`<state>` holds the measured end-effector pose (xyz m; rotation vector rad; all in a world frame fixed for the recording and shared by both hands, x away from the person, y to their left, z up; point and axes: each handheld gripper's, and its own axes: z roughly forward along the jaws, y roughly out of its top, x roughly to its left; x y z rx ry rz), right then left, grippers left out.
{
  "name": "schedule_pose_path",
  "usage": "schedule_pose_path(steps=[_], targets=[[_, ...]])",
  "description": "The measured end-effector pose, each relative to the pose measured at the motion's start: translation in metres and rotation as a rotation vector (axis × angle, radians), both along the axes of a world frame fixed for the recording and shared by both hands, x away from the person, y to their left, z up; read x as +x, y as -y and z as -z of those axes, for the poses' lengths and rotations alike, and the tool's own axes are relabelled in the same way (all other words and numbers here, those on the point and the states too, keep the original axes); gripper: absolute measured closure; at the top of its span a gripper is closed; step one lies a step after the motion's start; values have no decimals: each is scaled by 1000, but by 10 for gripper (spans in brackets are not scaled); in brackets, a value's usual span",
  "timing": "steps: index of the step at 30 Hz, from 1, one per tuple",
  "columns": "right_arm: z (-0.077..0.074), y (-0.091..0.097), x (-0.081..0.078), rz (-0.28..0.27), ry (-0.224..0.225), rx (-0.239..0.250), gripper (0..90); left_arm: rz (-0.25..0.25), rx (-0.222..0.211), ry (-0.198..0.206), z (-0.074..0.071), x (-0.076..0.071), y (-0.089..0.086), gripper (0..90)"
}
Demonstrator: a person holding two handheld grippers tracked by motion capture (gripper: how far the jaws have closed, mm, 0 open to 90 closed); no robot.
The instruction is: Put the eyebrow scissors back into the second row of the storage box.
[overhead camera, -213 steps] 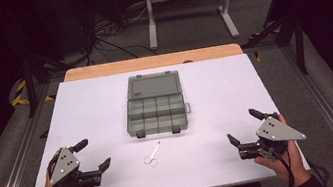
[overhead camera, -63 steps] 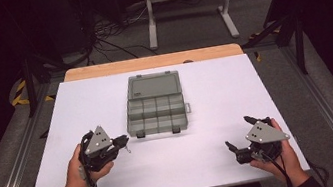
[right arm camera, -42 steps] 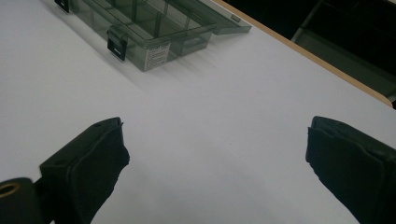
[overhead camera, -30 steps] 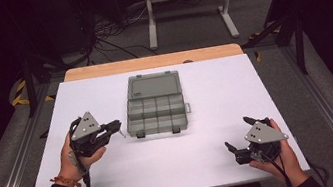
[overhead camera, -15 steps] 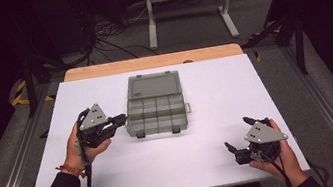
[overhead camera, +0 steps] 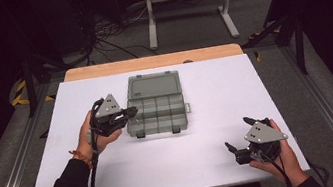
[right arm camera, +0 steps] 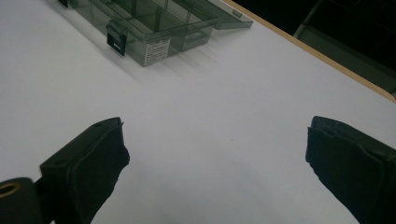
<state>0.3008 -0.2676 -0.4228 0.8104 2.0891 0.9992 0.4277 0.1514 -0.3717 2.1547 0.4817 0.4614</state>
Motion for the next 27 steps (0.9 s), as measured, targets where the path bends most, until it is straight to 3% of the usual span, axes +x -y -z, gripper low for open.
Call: schedule_pose_path(steps=[11, 27], targets=[[1, 1, 0, 0, -1, -2, 55, 25, 70, -26, 14, 15, 27, 849], [1, 1, 0, -1, -4, -4, 55, 51, 106, -55, 30, 22, 48, 849]])
